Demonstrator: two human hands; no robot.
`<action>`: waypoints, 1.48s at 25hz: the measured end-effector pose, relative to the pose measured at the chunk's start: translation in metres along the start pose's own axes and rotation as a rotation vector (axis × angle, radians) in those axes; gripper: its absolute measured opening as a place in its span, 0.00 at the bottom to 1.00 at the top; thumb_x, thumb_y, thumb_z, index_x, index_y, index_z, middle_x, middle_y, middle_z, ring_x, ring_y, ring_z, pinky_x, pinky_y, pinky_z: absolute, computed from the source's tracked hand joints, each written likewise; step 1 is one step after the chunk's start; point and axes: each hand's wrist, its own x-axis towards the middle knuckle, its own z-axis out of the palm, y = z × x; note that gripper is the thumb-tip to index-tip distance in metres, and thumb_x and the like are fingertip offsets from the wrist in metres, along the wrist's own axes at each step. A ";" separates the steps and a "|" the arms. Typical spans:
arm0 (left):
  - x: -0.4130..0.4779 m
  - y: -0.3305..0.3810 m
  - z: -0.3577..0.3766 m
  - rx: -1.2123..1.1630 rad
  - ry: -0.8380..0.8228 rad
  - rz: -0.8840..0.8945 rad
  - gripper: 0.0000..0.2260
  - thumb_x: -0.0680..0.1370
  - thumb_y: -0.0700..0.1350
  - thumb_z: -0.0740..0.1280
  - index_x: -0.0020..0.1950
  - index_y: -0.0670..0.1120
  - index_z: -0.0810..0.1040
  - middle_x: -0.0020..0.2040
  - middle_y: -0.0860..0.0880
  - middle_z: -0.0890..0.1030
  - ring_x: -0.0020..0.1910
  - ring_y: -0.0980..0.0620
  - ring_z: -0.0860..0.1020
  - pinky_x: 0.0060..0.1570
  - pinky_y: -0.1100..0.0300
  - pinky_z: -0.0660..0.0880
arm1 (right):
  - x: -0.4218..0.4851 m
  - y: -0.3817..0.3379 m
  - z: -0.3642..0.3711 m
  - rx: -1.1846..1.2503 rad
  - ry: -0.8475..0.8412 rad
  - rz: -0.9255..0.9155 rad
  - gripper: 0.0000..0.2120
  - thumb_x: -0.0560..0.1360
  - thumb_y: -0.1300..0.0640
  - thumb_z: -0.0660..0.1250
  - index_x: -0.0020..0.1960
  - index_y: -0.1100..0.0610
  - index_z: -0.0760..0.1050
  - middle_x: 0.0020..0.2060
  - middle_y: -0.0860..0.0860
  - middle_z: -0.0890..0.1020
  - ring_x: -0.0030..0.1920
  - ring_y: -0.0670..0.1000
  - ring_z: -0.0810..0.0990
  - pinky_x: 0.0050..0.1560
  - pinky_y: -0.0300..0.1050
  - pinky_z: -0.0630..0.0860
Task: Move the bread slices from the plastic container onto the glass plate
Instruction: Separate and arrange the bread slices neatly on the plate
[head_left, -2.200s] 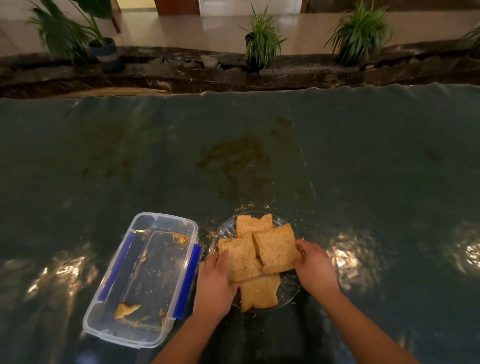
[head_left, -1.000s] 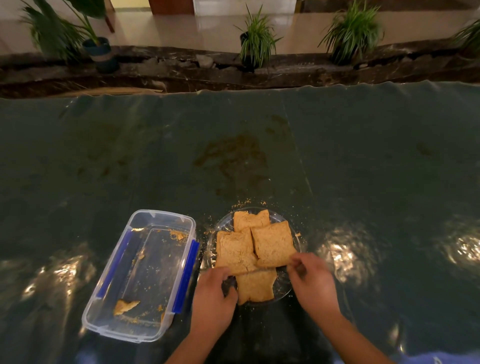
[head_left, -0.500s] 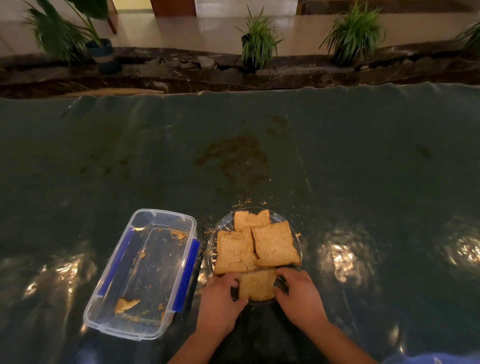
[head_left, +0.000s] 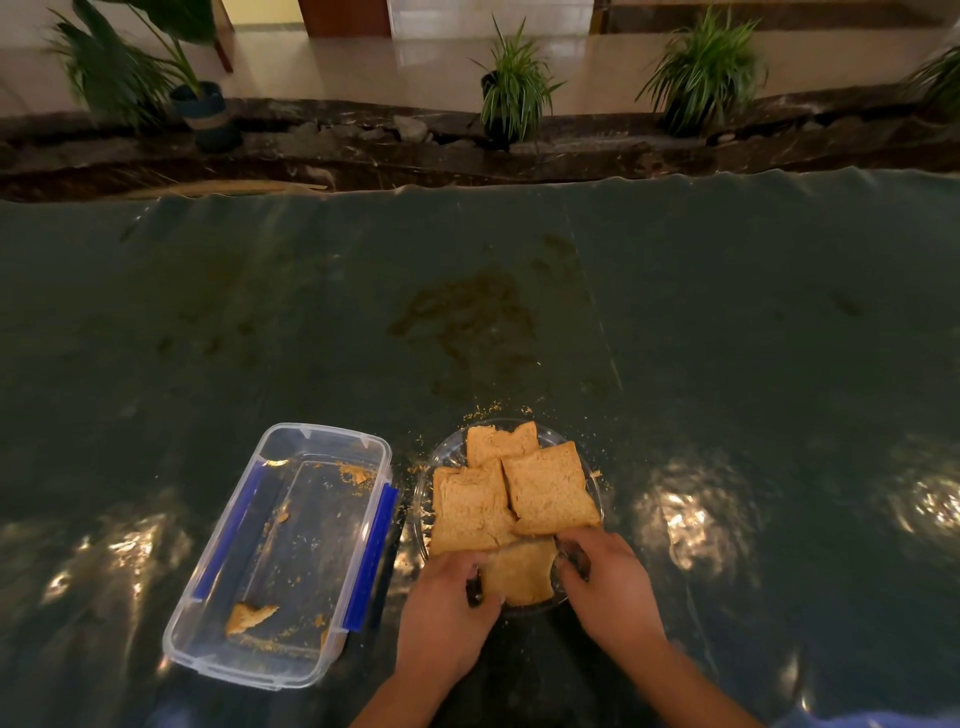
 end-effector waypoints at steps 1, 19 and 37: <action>0.003 0.001 -0.004 0.010 0.029 0.016 0.11 0.72 0.56 0.70 0.53 0.62 0.75 0.49 0.62 0.74 0.49 0.63 0.74 0.48 0.67 0.71 | 0.006 -0.002 -0.005 0.016 0.033 -0.004 0.10 0.71 0.59 0.71 0.50 0.49 0.78 0.40 0.39 0.76 0.42 0.43 0.74 0.39 0.32 0.67; 0.112 0.006 -0.023 0.201 -0.068 0.051 0.25 0.73 0.48 0.67 0.70 0.50 0.69 0.64 0.49 0.76 0.69 0.47 0.67 0.68 0.46 0.68 | 0.144 -0.048 -0.002 -0.155 -0.299 0.121 0.17 0.70 0.57 0.63 0.59 0.51 0.74 0.54 0.52 0.82 0.52 0.56 0.80 0.49 0.48 0.78; 0.070 -0.018 -0.029 -0.021 0.118 -0.030 0.24 0.75 0.42 0.67 0.71 0.52 0.69 0.62 0.52 0.76 0.61 0.52 0.73 0.64 0.51 0.73 | 0.073 0.009 -0.015 -0.076 -0.011 0.154 0.18 0.72 0.57 0.68 0.62 0.56 0.76 0.56 0.54 0.77 0.57 0.56 0.75 0.54 0.47 0.74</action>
